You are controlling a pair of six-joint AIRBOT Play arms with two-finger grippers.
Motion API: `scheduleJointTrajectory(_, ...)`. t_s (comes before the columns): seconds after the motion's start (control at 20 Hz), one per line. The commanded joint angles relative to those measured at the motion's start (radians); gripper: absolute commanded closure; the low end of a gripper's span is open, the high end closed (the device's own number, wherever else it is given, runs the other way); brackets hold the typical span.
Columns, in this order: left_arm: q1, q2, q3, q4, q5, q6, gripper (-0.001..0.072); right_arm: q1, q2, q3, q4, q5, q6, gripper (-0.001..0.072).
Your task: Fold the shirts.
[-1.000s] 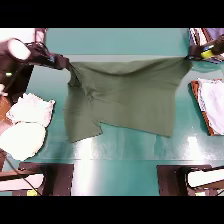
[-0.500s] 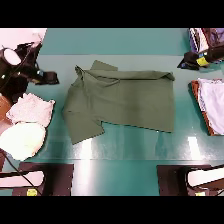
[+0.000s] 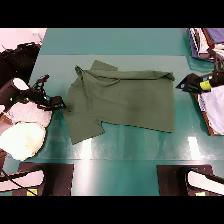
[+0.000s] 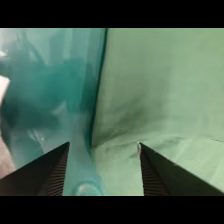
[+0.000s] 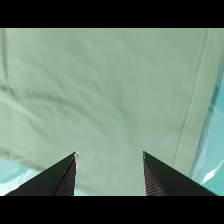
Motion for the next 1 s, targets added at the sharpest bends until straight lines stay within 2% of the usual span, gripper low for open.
scheduleJointTrajectory(0.0, 0.002, 0.002, -0.071, -0.047, 0.054, 0.018, 0.0193, -0.003, 0.097, -0.126, 0.007, -0.042, -0.001, 0.0232)
scheduleJointTrajectory(0.05, 0.002, 0.002, -0.08, -0.064, 0.062, 0.024, 0.0194, -0.003, 0.113, -0.146, 0.007, -0.042, -0.001, 0.0232)
scheduleJointTrajectory(0.15, 0.002, 0.002, -0.086, -0.102, 0.07, 0.041, 0.0263, -0.003, 0.146, -0.191, 0.003, -0.041, -0.001, 0.0232)
scheduleJointTrajectory(0.25, 0.002, 0.002, -0.085, -0.138, 0.089, 0.063, 0.0478, -0.009, 0.167, -0.23, -0.018, -0.029, 0.004, 0.0232)
scheduleJointTrajectory(0.3, 0.002, 0.003, -0.08, -0.151, 0.089, 0.07, 0.0624, -0.027, 0.18, -0.261, -0.017, -0.017, 0.01, 0.0232)
scheduleJointTrajectory(0.35, 0.002, 0.004, -0.067, -0.156, 0.075, 0.079, 0.068, -0.056, 0.194, -0.298, -0.017, -0.003, 0.014, 0.0232)
scheduleJointTrajectory(0.55, 0.002, 0.012, 0.033, -0.155, -0.009, 0.096, 0.0681, -0.248, 0.254, -0.515, -0.089, 0.04, 0.032, 0.0233)
scheduleJointTrajectory(0.7, 0.002, 0.036, 0.066, -0.155, -0.002, 0.096, 0.0681, -0.354, 0.246, -0.664, -0.072, 0.008, 0.031, 0.0263)
scheduleJointTrajectory(0.95, 0.002, 0.037, 0.068, -0.154, -0.006, 0.095, 0.0681, -0.274, 0.144, -0.751, 0.089, -0.144, -0.007, 0.0264)
